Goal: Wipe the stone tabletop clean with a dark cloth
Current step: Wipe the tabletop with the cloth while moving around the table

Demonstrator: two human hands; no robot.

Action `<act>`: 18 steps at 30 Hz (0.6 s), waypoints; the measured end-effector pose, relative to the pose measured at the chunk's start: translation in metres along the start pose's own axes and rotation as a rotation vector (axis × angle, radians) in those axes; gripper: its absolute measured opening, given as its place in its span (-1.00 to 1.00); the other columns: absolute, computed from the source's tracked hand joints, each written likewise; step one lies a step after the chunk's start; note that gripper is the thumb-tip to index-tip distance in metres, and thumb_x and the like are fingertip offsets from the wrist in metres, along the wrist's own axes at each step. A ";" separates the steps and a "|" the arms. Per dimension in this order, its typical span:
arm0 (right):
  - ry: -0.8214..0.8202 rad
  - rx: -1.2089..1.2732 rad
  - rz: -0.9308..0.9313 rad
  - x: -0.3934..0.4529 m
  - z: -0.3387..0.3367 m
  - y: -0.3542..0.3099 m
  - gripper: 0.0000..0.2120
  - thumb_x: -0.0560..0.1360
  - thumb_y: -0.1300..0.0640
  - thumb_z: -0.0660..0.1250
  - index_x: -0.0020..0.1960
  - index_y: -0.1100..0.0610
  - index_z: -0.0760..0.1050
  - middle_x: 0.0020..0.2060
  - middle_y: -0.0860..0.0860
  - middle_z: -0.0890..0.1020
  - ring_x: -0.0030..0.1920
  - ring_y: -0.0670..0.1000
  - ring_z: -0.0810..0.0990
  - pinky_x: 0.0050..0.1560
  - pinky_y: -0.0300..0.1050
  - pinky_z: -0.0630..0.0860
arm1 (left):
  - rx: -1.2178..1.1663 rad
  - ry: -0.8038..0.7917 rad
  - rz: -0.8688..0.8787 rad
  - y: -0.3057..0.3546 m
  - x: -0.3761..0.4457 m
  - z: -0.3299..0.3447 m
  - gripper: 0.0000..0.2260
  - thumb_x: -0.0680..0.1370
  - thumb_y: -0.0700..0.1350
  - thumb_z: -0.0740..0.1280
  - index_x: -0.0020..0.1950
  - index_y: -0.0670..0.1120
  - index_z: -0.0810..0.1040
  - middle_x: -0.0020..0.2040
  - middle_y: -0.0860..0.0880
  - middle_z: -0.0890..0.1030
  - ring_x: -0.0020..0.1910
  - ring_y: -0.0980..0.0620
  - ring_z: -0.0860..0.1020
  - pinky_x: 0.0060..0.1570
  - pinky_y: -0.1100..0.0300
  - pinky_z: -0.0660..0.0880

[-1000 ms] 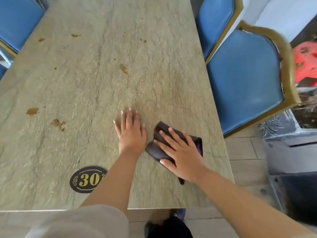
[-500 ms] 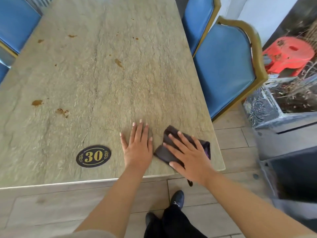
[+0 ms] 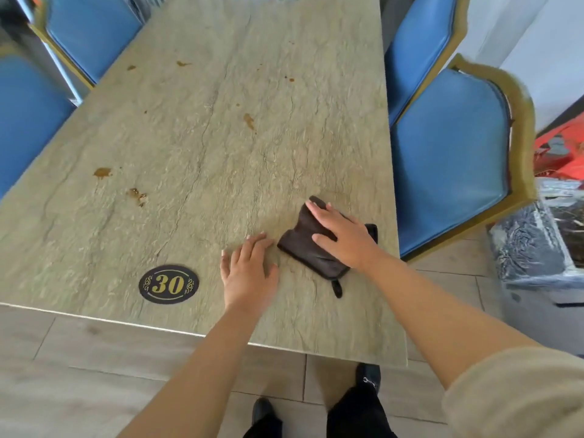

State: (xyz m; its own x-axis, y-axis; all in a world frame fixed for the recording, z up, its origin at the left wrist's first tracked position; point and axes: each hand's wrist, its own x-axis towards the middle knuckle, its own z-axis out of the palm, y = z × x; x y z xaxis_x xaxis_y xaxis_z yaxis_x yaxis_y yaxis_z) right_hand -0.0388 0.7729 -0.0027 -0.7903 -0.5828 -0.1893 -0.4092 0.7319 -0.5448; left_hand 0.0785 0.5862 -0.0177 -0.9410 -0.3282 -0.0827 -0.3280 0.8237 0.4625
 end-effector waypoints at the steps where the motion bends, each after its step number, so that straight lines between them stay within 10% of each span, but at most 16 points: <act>1: 0.036 0.170 0.011 0.002 -0.012 0.007 -0.38 0.60 0.03 0.15 0.50 -0.32 -0.10 0.51 -0.17 0.18 0.47 -0.05 0.24 0.36 -0.08 0.27 | -0.040 0.057 -0.053 0.014 0.004 0.000 -0.58 0.54 -0.09 0.25 0.40 0.07 0.37 0.44 0.09 0.33 0.43 -0.01 0.26 0.51 -0.09 -0.02; 3: 0.072 0.296 0.063 0.007 -0.032 0.028 -0.37 0.60 0.16 0.15 0.50 -0.30 -0.03 0.49 -0.17 0.22 0.30 -0.04 0.46 0.20 -0.20 0.36 | -0.090 0.140 -0.040 0.051 0.009 0.005 -0.58 0.56 -0.15 0.21 0.43 -0.01 0.36 0.41 -0.01 0.35 0.43 -0.07 0.27 0.53 -0.05 0.00; 6: 0.025 0.268 0.111 0.018 -0.050 0.065 -0.52 0.64 0.16 0.11 0.51 -0.11 0.16 0.52 -0.06 0.16 0.52 -0.06 0.09 0.44 -0.19 0.07 | 0.051 0.009 0.141 0.111 0.013 0.033 -0.50 0.60 -0.04 0.02 0.56 -0.01 0.14 0.56 -0.03 0.16 0.56 -0.06 0.04 0.54 -0.05 -0.15; 10: -0.094 0.339 0.037 0.022 -0.061 0.089 -0.58 0.66 0.11 0.07 0.50 -0.04 0.21 0.51 -0.11 0.15 0.50 -0.21 -0.04 0.47 -0.23 -0.06 | 0.324 -0.111 -0.029 0.134 0.034 0.071 -0.39 0.54 0.36 -0.21 0.54 0.22 -0.31 0.56 0.08 -0.35 0.52 -0.07 -0.39 0.38 -0.40 -0.30; 18: -0.182 0.399 0.015 0.024 -0.067 0.095 -0.54 0.66 -0.04 -0.02 0.54 -0.17 -0.01 0.54 -0.09 0.05 0.50 -0.19 -0.09 0.43 -0.23 -0.06 | 0.322 -0.174 -0.285 0.111 0.108 0.041 -0.39 0.51 0.42 -0.17 0.49 0.33 -0.34 0.56 0.10 -0.35 0.52 -0.19 -0.36 0.31 -0.53 -0.19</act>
State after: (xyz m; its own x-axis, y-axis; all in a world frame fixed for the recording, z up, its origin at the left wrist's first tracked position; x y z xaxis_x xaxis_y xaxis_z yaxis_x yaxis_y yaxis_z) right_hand -0.1267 0.8521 -0.0045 -0.6872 -0.6518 -0.3208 -0.1619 0.5679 -0.8070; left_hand -0.0627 0.6612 -0.0118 -0.8003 -0.5030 -0.3264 -0.5593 0.8224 0.1039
